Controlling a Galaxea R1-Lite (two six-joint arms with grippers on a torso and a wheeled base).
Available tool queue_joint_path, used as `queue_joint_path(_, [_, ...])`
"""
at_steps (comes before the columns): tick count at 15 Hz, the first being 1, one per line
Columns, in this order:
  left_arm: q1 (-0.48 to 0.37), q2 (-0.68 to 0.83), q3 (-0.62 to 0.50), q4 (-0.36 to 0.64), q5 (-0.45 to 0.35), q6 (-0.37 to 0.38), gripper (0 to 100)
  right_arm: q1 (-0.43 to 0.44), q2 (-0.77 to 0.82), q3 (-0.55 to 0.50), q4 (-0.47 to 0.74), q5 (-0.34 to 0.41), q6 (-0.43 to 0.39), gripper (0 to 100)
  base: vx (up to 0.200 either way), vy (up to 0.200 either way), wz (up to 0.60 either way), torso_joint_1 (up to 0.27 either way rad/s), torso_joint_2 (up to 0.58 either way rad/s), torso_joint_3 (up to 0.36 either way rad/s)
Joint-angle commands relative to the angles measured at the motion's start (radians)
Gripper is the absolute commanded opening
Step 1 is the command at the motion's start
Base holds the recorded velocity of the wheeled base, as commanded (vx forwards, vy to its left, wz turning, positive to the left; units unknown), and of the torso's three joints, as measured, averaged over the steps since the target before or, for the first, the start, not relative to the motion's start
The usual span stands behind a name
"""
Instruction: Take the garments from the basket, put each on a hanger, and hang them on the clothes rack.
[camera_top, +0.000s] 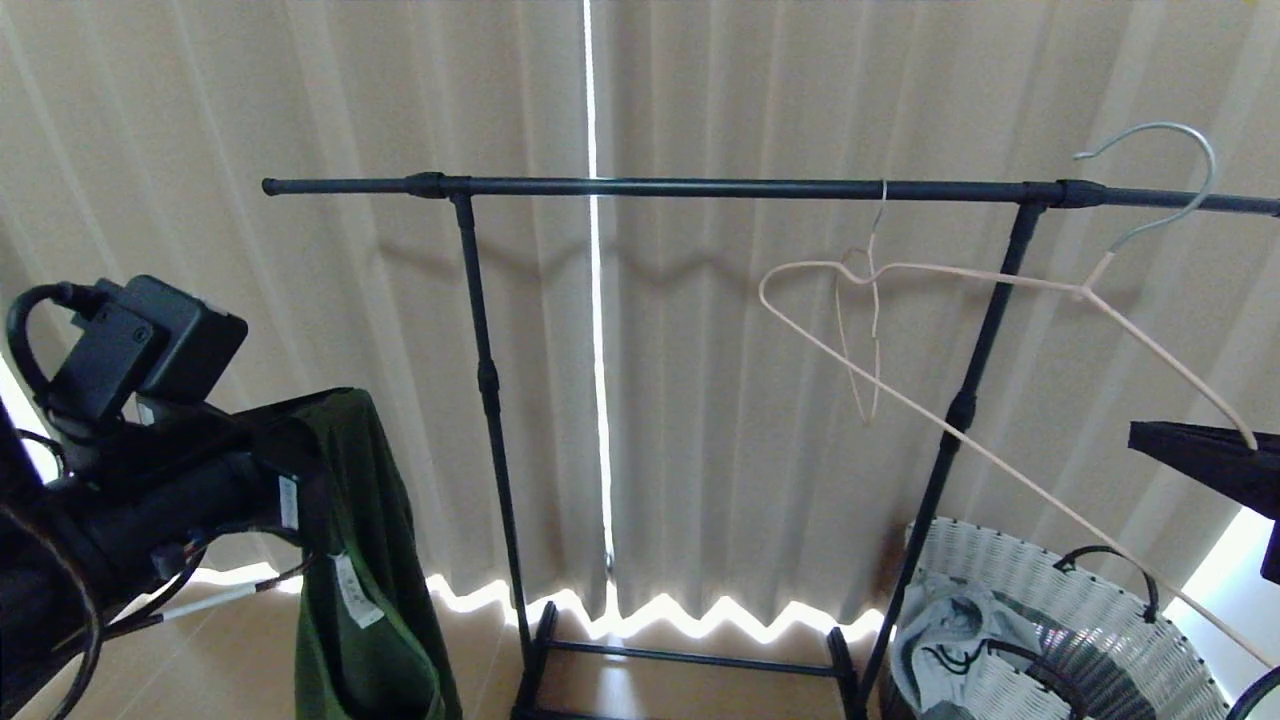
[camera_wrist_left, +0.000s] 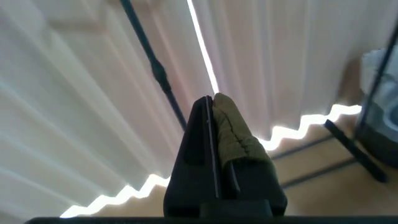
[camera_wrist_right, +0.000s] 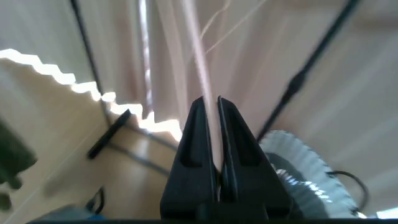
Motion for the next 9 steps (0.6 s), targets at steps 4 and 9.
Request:
queue_joint_path(4, [-0.028,0.217,-0.229,0.077,0.183,-0.020,0,0.243,0.170,-0.012,-0.003,-0.004,0.163,0,0.000,0.000,0.00,0.000,0.00,0.000])
queue_joint_path(9, [-0.140,0.274,-0.554,0.443,0.194,-0.267,0,0.419,0.231,-0.011,-0.070,-0.006,0.226,0,0.000,0.000,0.00,0.000,0.00,0.000])
